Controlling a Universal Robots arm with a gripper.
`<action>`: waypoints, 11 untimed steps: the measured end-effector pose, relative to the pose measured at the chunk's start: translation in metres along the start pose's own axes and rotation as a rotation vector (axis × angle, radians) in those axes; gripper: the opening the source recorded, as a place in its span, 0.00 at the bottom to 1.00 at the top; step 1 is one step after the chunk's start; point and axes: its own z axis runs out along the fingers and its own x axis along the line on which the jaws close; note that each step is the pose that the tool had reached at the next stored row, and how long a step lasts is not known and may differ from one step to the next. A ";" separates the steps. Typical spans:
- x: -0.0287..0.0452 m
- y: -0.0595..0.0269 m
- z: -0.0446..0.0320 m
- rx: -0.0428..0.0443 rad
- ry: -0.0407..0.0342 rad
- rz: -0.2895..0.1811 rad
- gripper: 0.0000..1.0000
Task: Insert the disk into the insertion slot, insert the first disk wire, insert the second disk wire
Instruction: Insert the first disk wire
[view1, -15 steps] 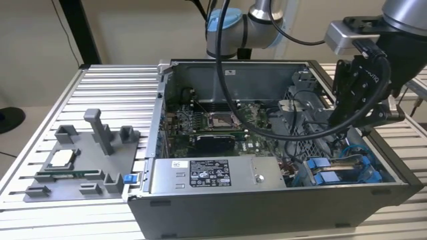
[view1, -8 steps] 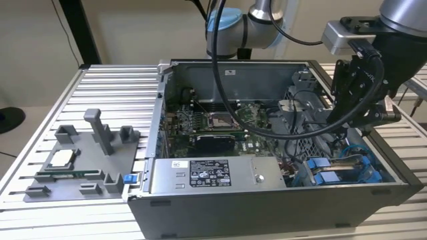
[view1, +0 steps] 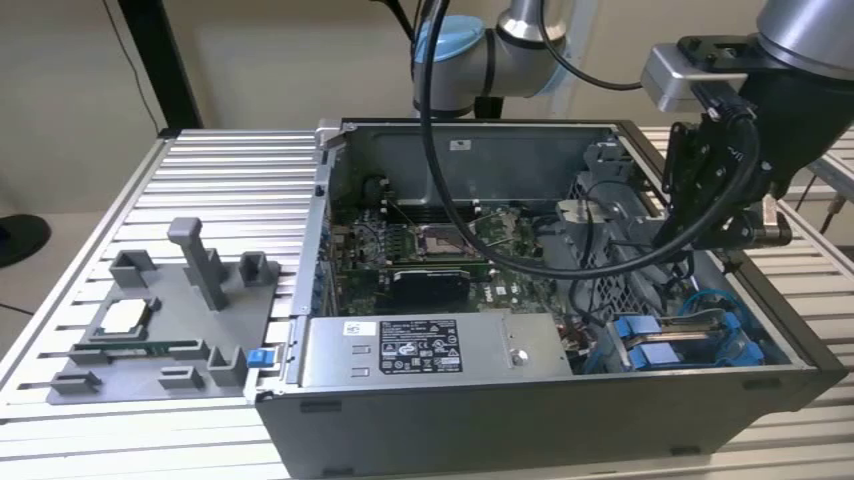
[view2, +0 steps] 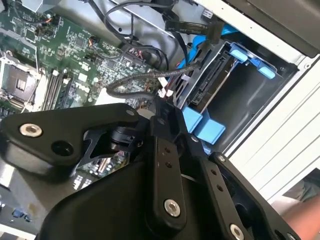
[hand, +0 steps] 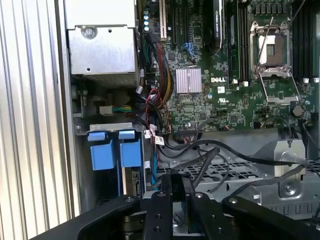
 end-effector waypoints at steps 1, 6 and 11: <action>0.0000 0.0000 0.0002 0.0004 -0.0005 0.000 0.00; 0.0001 -0.0006 0.0014 0.0014 -0.0017 0.000 0.00; -0.0003 -0.0082 0.0033 0.0014 -0.0009 0.000 0.00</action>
